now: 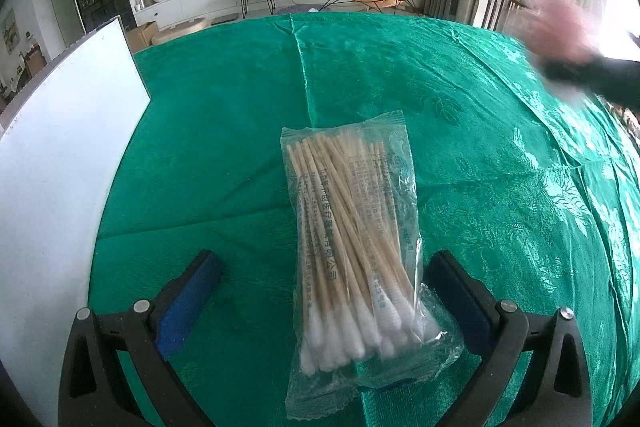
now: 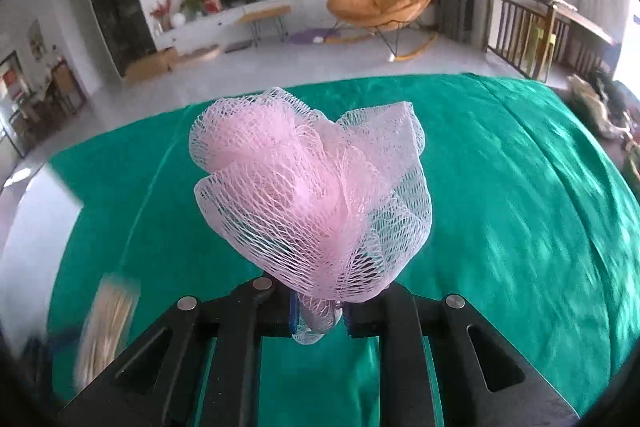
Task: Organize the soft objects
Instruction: 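Grasp the pink mesh sponge with the right tool while the left tool holds the swab bag, then hold the pink sponge in the right tool and swab bag in the left tool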
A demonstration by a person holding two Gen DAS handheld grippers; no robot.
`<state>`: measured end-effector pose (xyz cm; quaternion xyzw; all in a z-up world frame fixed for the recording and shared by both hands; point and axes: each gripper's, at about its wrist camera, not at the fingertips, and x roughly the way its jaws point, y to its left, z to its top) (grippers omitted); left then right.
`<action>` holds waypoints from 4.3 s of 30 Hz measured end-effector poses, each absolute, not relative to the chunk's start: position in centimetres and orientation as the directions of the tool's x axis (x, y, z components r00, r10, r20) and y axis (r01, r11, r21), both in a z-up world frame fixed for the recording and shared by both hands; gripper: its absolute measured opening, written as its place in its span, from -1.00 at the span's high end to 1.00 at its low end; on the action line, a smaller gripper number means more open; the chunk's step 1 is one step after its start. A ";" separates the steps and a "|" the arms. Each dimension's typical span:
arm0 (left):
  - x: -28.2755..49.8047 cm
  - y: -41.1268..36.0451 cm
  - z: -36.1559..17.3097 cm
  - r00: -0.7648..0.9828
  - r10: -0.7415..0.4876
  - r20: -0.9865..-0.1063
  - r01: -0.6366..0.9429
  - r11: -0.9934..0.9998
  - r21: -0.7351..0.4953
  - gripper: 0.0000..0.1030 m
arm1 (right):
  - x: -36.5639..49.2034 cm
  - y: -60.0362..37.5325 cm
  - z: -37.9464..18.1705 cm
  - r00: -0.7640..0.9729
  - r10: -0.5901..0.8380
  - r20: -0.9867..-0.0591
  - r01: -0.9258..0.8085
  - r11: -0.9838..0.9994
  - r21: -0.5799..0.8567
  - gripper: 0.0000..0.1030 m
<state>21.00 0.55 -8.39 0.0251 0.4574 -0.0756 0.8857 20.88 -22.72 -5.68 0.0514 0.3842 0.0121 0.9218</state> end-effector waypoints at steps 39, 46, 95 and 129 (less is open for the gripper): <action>21.1 0.3 -8.5 0.570 -0.110 -0.814 0.156 0.987 -0.025 -1.00 | -0.7 -21.0 -12.6 0.631 -0.108 -0.768 0.160 0.987 -0.007 -0.63; 21.1 0.3 -8.5 0.570 -0.110 -0.814 0.156 0.987 -0.025 -1.00 | -0.7 -21.0 -12.6 0.632 -0.108 -0.768 0.160 0.987 -0.008 -0.63; 21.1 0.2 -8.5 0.570 -0.110 -0.814 0.155 0.988 -0.025 -1.00 | -0.8 -21.0 -12.6 0.633 -0.108 -0.766 0.160 0.987 -0.007 -0.64; 21.2 0.0 -8.5 0.570 -0.110 -0.814 0.155 0.988 -0.025 -1.00 | -0.8 -21.1 -12.7 0.634 -0.107 -0.766 0.159 0.987 -0.007 -0.64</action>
